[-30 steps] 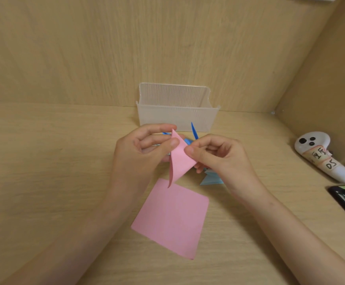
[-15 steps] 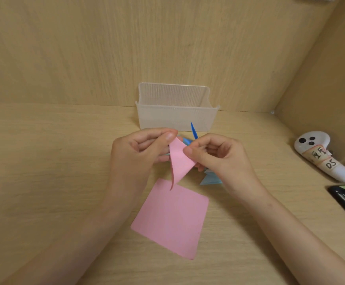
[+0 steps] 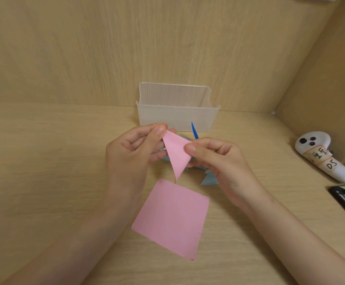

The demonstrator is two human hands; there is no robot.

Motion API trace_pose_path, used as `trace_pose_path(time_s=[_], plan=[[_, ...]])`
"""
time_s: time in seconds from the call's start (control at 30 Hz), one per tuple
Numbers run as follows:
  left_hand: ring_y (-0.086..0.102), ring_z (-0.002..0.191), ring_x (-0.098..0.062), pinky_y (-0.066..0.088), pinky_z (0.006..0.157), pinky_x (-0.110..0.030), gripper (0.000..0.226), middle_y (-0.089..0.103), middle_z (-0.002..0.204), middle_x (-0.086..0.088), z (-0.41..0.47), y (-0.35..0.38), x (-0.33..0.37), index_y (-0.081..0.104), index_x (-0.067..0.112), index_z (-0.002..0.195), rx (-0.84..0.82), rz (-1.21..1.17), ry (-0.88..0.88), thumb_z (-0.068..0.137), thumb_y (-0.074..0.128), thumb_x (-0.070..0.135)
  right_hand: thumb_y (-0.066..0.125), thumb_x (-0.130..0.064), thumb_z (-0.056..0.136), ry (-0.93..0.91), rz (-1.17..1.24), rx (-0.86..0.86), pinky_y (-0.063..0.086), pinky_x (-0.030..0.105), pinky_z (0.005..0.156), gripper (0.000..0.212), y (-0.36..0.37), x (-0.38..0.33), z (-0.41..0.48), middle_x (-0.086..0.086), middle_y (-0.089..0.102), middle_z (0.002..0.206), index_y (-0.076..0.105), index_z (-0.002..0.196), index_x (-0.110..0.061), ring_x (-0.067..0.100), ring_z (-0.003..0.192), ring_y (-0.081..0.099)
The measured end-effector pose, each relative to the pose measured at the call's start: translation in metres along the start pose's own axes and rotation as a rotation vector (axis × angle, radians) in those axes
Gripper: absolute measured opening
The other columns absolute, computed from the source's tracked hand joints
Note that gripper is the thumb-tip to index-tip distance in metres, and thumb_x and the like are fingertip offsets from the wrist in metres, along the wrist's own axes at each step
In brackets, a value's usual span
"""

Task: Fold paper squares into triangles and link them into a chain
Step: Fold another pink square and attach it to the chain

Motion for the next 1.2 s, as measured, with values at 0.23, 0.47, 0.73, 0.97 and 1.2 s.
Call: trace_pose_path(time_s=[0.23,0.47,0.73,0.97,1.2], plan=[[0.072,0.076,-0.013,0.054,0.063,-0.019,0.007,0.076,0.082,-0.002,-0.002,0.001,-0.005,0.069,0.008,0.084,0.006,-0.026,-0.031,0.086,0.063,0.012,0.079,-0.021,0.068,0.007,0.013,0.068,0.051,0.035,0.085,0.011,-0.003,-0.001,0.000,0.006,0.074,0.084,0.076,0.076,-0.013,0.018,0.081,0.066],[0.072,0.078,-0.015,0.054,0.062,-0.018,0.007,0.076,0.084,-0.004,-0.002,0.001,-0.005,0.068,0.009,0.085,0.021,-0.090,-0.032,0.087,0.061,0.012,0.074,-0.024,0.070,0.010,-0.054,0.059,0.044,0.027,0.079,0.001,-0.001,-0.004,-0.003,0.003,0.074,0.092,0.073,0.070,-0.023,0.016,0.081,0.066],[0.071,0.082,-0.013,0.056,0.069,-0.022,0.008,0.075,0.081,0.001,0.002,0.004,-0.005,0.066,0.012,0.084,-0.063,0.046,0.034,0.088,0.060,0.011,0.068,-0.014,0.079,-0.046,-0.121,0.155,0.046,0.024,0.065,0.007,-0.008,-0.016,-0.006,-0.011,0.070,0.067,0.069,0.072,-0.016,0.000,0.064,0.062],[0.066,0.077,-0.004,0.048,0.068,-0.015,0.031,0.074,0.077,0.010,0.007,0.012,0.007,0.068,0.027,0.095,-0.225,0.372,0.207,0.071,0.080,0.012,0.072,-0.009,0.079,-0.174,-0.239,0.167,0.055,0.034,0.063,0.010,-0.011,-0.028,-0.010,-0.006,0.073,0.072,0.071,0.072,-0.015,0.007,0.072,0.063],[0.065,0.075,-0.003,0.045,0.069,-0.012,0.015,0.073,0.076,0.009,0.007,0.011,0.010,0.074,0.023,0.073,-0.210,0.532,0.310,0.073,0.077,0.009,0.073,-0.010,0.079,-0.338,-0.372,0.056,0.052,0.041,0.085,0.012,-0.004,-0.037,-0.013,-0.003,0.072,0.090,0.068,0.086,-0.019,0.011,0.084,0.065]])
Point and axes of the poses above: each hand's wrist, its own z-axis towards the middle knuckle, its own y-axis out of the palm, x = y × z, the point moved 7 cm from there along z, towards the middle knuckle
